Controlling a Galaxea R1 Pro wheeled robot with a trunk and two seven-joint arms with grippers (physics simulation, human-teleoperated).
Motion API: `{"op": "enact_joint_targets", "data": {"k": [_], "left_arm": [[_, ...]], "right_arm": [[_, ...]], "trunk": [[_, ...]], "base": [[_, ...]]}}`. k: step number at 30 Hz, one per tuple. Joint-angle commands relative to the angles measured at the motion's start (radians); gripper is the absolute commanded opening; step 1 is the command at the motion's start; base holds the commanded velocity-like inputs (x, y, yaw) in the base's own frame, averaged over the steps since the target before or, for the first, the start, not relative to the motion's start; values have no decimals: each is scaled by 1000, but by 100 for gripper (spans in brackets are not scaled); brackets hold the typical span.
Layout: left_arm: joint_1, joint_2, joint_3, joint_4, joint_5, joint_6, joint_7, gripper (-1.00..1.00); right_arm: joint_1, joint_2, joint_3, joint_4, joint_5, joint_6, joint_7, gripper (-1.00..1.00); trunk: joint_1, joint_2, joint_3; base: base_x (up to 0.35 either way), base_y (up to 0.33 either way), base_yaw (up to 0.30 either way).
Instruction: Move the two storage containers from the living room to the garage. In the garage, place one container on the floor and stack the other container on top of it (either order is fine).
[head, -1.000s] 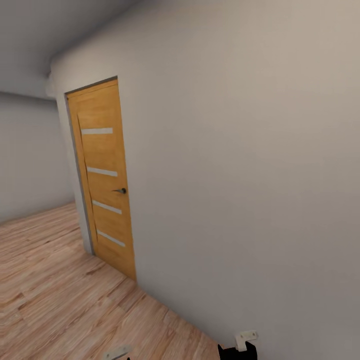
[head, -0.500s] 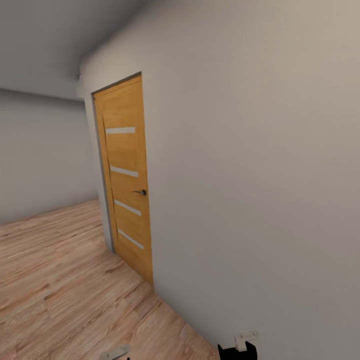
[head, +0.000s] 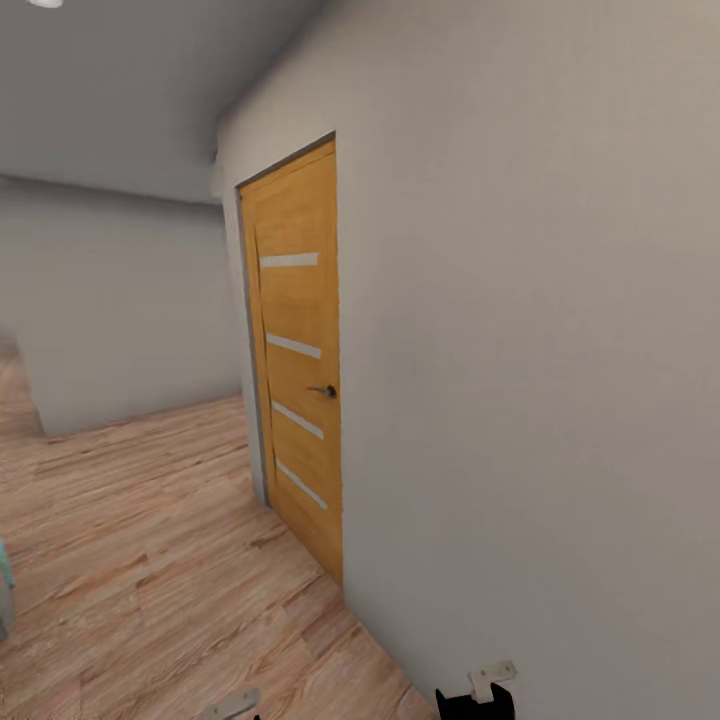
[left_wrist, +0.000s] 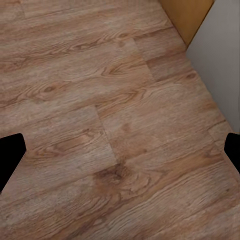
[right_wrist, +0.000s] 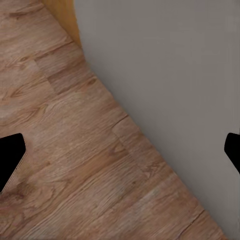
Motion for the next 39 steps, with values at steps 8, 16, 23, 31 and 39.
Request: {"op": "enact_joint_targets", "data": {"k": [8,16,23,31,39], "left_arm": [[0,-1,1,-1,6,4,2,100],[0,-1,1,-1,6,4,2,100],[0,-1,1,7,6,4,2,100],[0,-1,1,17,6,3,2,100],[0,-1,1,17,6,1,0,100]], "right_arm": [[0,1,-4,0,9,-1,5,100],[0,1,-4,0,9,-1,5,100],[0,1,-4,0,8,-1,4,100],[0,1,-5,0,8,-1,4,100],[0,1,-5,0,8,-1,5,100]], "trunk": [[1,-1,0],[1,-1,0],[1,-1,0],[1,-1,0],[1,-1,0]], "base": [[327,0,297],[324,67,297],[278,198,297],[260,220,297],[227,27,172]]}}
